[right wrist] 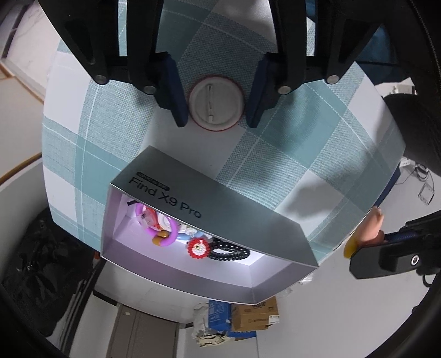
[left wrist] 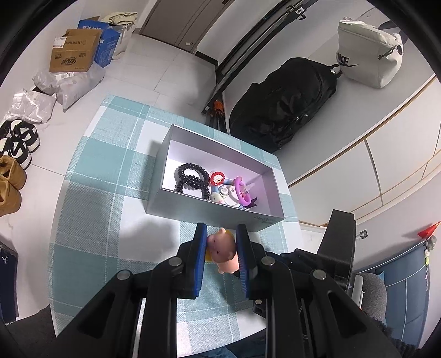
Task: Organize jewelry
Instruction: 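Grasp the white red-rimmed badge with the right gripper while the left lifts the pig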
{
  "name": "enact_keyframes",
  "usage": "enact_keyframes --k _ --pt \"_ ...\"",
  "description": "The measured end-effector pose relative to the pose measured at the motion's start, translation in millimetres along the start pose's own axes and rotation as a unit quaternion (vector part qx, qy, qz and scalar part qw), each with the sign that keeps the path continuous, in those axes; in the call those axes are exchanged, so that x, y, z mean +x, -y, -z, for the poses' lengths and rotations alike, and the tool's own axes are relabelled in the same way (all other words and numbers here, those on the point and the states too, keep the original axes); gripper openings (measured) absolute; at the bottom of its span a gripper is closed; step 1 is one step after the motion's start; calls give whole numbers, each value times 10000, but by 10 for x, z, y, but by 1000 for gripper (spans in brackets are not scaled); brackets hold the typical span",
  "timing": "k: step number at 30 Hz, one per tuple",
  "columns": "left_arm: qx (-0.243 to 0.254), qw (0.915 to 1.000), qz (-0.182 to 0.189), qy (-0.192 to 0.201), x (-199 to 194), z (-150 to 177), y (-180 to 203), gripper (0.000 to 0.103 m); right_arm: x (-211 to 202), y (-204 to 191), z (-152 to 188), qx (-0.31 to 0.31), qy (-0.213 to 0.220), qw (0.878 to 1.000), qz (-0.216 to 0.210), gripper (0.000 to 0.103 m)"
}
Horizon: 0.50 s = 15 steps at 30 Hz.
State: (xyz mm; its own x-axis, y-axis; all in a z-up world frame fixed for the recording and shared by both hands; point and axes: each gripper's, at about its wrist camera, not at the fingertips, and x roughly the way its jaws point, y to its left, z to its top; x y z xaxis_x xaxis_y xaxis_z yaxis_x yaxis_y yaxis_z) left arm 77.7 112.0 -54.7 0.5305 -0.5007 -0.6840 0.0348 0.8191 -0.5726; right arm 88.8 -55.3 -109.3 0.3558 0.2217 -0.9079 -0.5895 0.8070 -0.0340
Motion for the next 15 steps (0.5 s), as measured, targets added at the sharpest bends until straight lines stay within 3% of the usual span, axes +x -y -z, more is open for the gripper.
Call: enact_keyframes --k 15 --pt "45 9999 -86 -31 64 7 56 16 -129 118 5 247 224 9990 -291 41"
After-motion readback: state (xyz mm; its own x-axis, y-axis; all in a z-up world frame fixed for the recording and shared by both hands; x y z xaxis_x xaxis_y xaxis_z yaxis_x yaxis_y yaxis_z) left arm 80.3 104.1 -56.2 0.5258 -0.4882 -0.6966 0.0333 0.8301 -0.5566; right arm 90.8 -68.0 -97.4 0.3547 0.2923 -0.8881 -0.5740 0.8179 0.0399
